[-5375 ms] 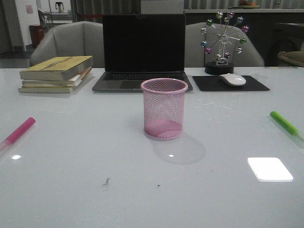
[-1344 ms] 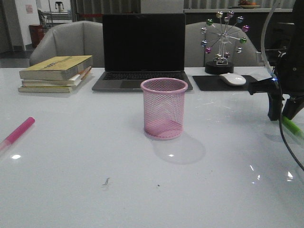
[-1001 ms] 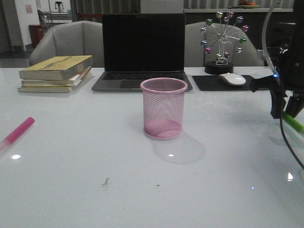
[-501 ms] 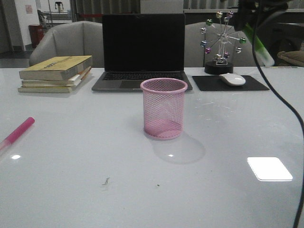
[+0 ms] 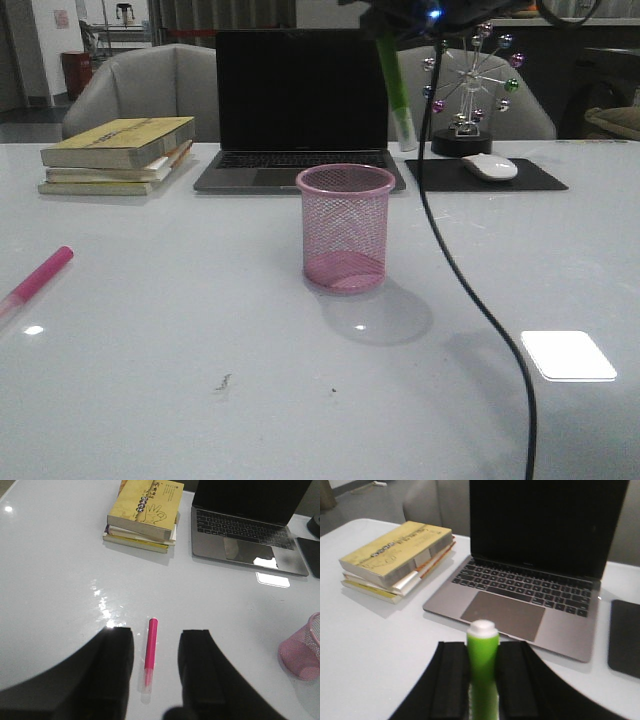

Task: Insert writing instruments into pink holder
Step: 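Lift the green marker and carry it over the pink holder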

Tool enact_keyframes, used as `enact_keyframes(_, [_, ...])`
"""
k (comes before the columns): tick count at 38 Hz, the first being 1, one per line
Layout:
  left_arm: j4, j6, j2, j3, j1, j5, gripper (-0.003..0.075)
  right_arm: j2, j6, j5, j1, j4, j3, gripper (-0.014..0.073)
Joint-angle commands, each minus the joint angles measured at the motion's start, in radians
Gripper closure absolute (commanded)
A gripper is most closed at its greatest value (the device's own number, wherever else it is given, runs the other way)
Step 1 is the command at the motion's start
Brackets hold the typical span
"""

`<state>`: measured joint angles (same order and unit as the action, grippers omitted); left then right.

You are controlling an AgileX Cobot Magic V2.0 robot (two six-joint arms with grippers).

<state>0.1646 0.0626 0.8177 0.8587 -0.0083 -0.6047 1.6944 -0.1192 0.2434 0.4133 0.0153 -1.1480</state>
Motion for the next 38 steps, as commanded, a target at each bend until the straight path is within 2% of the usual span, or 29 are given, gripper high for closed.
enact_keyframes(1, [0.011, 0.002, -0.004, 0.030, 0.003, 0.077, 0.0412, -0.021, 0.007, 0.196, 0.019, 0.001, -0.020, 0.0535])
enact_keyframes(6, [0.011, 0.002, -0.004, 0.030, 0.003, 0.077, 0.0412, 0.044, 0.007, 0.274, 0.032, 0.004, -0.020, 0.0535])
enact_keyframes(18, [0.011, 0.002, -0.004, 0.030, 0.003, 0.078, 0.0412, 0.114, 0.006, 0.185, 0.033, 0.006, -0.020, 0.0529])
enact_keyframes(20, [0.011, 0.002, -0.004, 0.030, 0.003, 0.078, 0.0412, 0.114, 0.006, 0.155, 0.033, 0.006, -0.020, 0.0501])
enact_keyframes(27, [0.011, 0.002, -0.004, 0.030, 0.003, 0.078, 0.0412, 0.112, 0.006, 0.137, 0.033, 0.006, -0.020, 0.0306])
enact_keyframes(38, [0.011, 0.002, -0.004, 0.030, 0.003, 0.078, 0.0412, -0.015, 0.015, 0.096, 0.030, 0.013, -0.026, 0.0290])
